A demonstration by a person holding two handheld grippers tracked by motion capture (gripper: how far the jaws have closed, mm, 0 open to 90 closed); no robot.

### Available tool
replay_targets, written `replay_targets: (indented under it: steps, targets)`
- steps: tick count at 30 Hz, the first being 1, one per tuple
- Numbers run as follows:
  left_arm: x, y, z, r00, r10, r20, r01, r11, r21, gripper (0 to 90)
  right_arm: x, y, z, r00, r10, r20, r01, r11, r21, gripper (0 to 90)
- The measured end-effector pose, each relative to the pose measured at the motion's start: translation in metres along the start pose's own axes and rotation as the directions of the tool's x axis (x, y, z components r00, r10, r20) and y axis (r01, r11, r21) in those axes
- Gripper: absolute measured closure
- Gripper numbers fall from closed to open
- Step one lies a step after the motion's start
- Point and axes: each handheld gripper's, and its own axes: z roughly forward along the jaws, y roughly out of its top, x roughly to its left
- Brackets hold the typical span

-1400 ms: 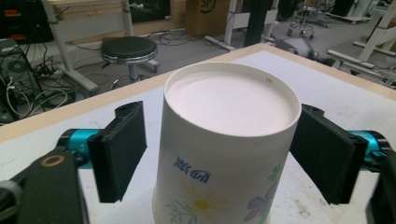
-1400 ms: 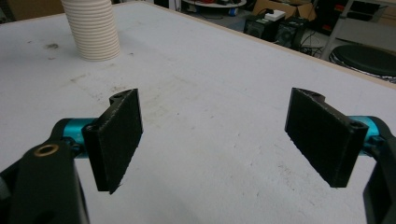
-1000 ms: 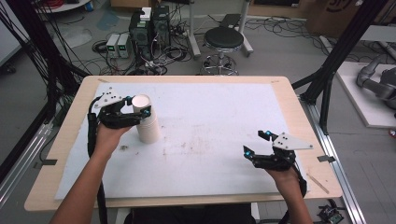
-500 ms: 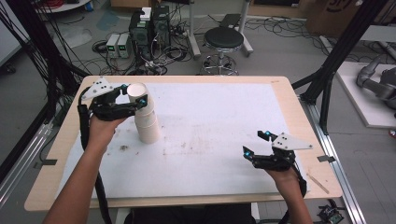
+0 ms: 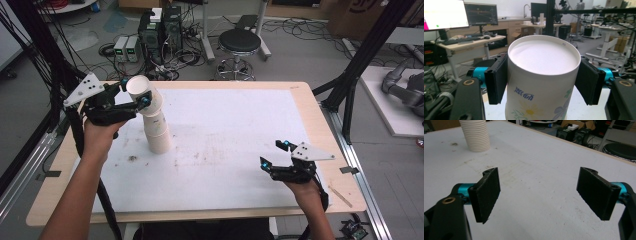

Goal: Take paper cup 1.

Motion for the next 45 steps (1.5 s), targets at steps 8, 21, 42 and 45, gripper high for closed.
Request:
replay_targets:
  steps: [8,21,42,45]
  targets:
    - [-0.024,-0.004,0.005,0.9941,0.0,0.109,-0.001,0.9999,0.012,33.1,-0.001,0.001,0.004,0.9994,0.027,-0.023,-0.026,1.0,0.013,19.4]
    - [-0.057,-0.038,0.025,0.9698,-0.011,0.244,-0.007,0.9976,0.069,33.0,-0.001,0.015,0.018,0.9925,0.023,-0.12,-0.023,1.0,0.004,19.4]
    - [-0.089,-0.087,0.055,0.9426,-0.042,0.331,-0.013,0.9864,0.164,33.0,0.008,0.02,0.029,0.9842,-0.025,-0.175,0.028,1.0,0.014,19.4]
    - [-0.089,-0.086,0.056,0.9421,-0.045,0.332,-0.009,0.9875,0.157,33.0,0.008,0.021,0.029,0.9848,-0.022,-0.172,0.025,1.0,0.012,19.5]
